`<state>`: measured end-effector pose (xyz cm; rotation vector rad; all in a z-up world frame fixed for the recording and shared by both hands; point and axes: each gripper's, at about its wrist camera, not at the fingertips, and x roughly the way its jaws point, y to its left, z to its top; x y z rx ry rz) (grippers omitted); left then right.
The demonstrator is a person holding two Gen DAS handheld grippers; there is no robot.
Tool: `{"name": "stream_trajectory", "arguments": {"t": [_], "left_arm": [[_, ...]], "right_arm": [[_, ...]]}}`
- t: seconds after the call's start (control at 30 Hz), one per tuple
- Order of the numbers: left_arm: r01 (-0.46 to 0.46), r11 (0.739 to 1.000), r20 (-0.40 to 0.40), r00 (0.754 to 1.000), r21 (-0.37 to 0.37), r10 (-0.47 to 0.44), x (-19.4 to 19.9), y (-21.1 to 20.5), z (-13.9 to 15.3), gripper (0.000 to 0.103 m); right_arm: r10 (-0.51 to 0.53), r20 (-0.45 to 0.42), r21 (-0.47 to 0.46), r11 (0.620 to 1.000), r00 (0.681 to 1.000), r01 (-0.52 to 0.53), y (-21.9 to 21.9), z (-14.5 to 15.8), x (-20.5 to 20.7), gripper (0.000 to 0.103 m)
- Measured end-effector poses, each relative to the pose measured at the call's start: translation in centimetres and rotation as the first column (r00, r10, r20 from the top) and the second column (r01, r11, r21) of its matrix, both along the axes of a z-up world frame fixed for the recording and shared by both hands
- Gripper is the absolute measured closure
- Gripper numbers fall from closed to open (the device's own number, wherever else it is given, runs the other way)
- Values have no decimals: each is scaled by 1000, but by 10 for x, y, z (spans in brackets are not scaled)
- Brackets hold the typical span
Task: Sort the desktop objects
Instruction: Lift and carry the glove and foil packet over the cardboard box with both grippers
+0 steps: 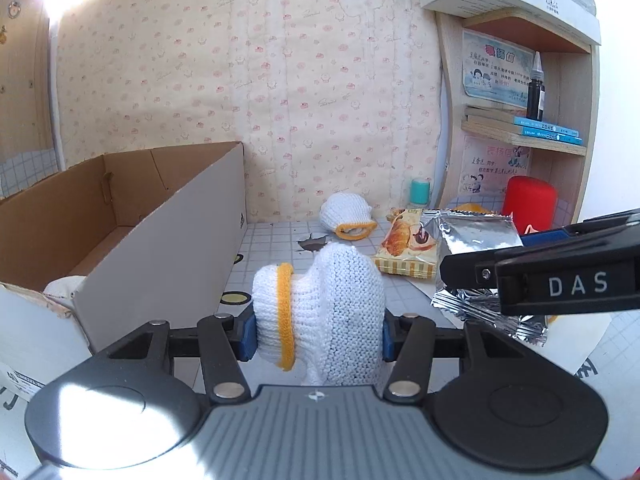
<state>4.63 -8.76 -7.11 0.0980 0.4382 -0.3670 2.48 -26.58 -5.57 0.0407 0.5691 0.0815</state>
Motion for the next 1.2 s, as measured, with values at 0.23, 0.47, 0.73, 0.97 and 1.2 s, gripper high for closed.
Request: {"name": "stream_trajectory", "arguments": {"t": [0.23, 0.47, 0.73, 0.97, 1.2], "left_arm": [[-14, 1000, 66, 998, -22, 16, -11, 8, 25, 47], [-42, 998, 123, 991, -44, 47, -25, 21, 45, 47], [-77, 995, 176, 980, -70, 88, -43, 44, 66, 47], [-179, 979, 197, 961, -96, 195, -38, 83, 78, 47], [-285, 952, 195, 933, -107, 302, -21, 133, 87, 47]], "right_arm": [[6, 60, -17, 1000, 998, -5, 6, 20, -17, 44], [33, 131, -42, 999, 991, -28, 17, 46, -35, 44], [71, 207, -55, 997, 976, -61, 33, 75, -53, 44], [132, 239, -50, 991, 962, -124, 58, 90, -48, 44], [221, 235, -43, 975, 946, -217, 99, 92, -27, 44]]}}
